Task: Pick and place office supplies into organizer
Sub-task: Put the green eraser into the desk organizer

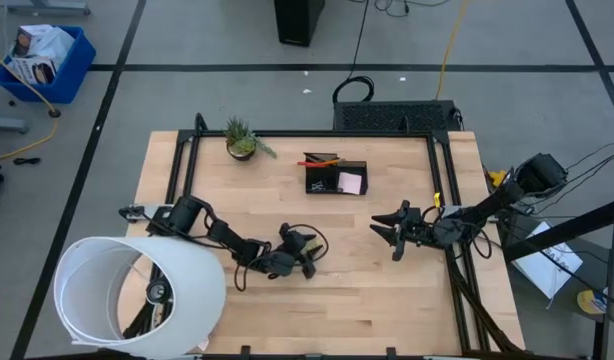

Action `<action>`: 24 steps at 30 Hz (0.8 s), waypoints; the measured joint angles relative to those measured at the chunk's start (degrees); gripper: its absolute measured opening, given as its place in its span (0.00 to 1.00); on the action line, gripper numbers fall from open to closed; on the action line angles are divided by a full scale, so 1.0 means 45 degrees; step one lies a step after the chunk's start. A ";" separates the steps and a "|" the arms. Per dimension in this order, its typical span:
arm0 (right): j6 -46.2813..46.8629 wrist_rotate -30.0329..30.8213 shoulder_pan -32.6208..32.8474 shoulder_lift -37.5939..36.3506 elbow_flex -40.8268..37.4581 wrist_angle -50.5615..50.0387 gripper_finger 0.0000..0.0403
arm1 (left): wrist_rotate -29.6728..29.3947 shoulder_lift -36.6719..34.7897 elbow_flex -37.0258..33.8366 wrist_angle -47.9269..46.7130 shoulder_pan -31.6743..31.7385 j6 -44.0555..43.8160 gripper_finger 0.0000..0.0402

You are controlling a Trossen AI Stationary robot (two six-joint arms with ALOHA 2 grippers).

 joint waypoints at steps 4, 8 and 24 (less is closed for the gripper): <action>0.0000 0.0000 -0.0002 0.0001 0.0002 0.0000 0.33 | 0.0185 0.0009 0.0019 -0.0174 -0.0009 -0.0056 0.30; 0.0000 0.0000 -0.0002 -0.0003 -0.0001 -0.0001 0.33 | 0.0274 0.0015 0.0010 -0.0135 -0.0015 -0.0098 0.16; 0.0000 0.0000 0.0000 -0.0001 -0.0002 -0.0002 0.33 | 0.0345 0.0019 0.0000 -0.0128 -0.0078 -0.0108 0.14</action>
